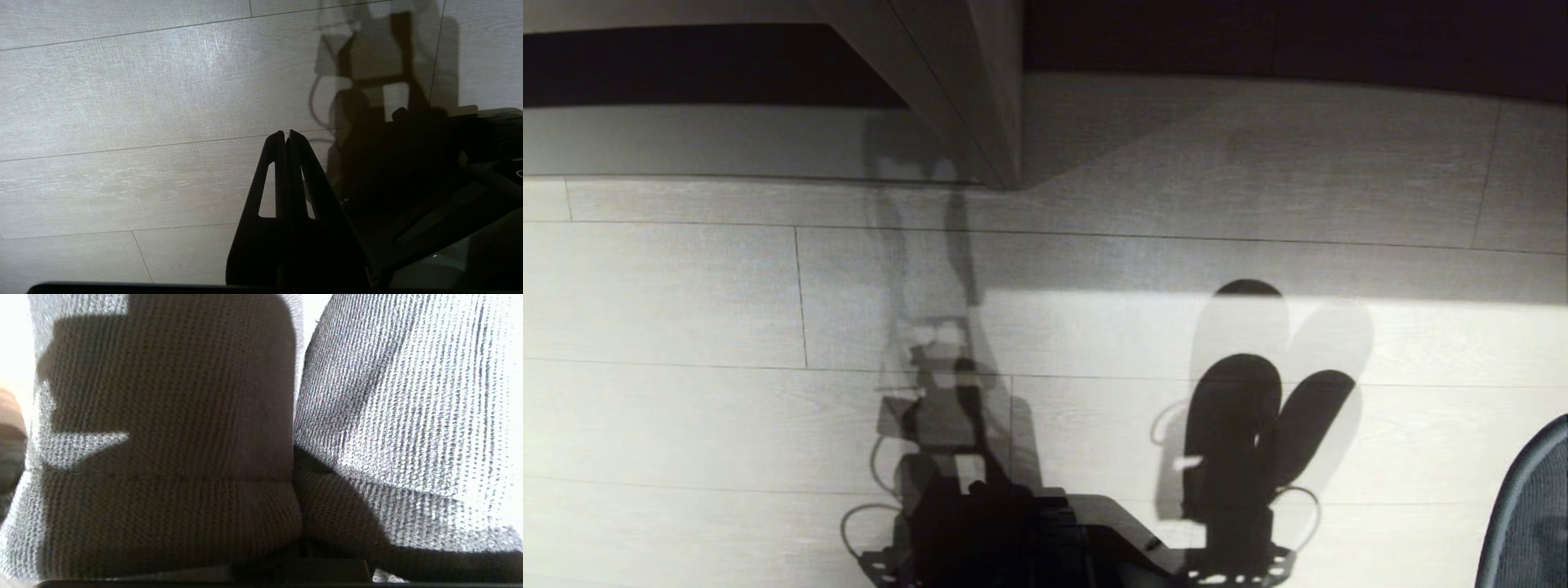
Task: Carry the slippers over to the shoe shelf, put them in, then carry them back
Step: Place the slippers into the shoe cabinet
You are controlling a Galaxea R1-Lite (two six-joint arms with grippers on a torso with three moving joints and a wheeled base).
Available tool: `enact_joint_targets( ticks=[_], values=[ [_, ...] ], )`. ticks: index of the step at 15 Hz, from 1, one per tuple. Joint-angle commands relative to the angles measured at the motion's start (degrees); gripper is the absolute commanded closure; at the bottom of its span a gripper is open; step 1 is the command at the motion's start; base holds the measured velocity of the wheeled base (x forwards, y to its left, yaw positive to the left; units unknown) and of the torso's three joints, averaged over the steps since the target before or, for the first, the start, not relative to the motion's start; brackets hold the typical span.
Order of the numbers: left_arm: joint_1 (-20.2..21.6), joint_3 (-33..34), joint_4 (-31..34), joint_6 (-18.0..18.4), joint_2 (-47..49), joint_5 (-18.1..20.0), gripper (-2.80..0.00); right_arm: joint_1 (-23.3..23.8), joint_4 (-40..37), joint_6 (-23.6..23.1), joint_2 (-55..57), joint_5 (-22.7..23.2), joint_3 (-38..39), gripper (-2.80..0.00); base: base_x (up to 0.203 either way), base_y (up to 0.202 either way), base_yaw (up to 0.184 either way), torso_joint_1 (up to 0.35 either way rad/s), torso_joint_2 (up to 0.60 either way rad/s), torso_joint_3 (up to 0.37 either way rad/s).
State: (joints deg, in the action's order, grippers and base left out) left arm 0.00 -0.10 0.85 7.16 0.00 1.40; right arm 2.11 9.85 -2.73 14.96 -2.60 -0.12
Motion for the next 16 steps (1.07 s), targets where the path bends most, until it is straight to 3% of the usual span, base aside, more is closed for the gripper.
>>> enact_joint_targets(
  ticks=[1, 7, 10, 12, 16],
  values=[
    [0.0, 0.01, 0.03, 0.05, 0.0, 0.0, 0.0, -0.09, -0.45, -0.08, -2.13, 0.05, 0.03, 0.0, 0.0, 0.0, 0.0, 0.0, 0.0, 0.0],
    [0.0, 0.01, 0.03, 0.05, 0.0, 0.0, 0.0, -1.5, -8.83, -0.96, -8.18, 2.77, -0.13, 0.0, 0.0, 0.0, 0.0, 0.0, 0.0, 0.0],
    [0.0, 0.01, 0.03, 0.05, 0.0, 0.0, 0.0, -1.82, -9.38, 0.58, -14.52, 2.74, 0.0, 0.0, 0.0, 0.0, 0.0, 0.0, 0.0, 0.0],
    [0.0, 0.01, 0.03, 0.05, 0.0, 0.0, 0.0, -1.76, -9.68, 3.08, -15.05, 2.42, 0.03, 0.0, 0.0, 0.0, 0.0, 0.0, 0.0, 0.0],
    [0.0, 0.01, 0.03, 0.05, 0.0, 0.0, 0.0, -1.76, -9.59, 3.61, -15.05, 2.42, 0.03, 0.0, 0.0, 0.0, 0.0, 0.0, 0.0, 0.0]
  ],
)
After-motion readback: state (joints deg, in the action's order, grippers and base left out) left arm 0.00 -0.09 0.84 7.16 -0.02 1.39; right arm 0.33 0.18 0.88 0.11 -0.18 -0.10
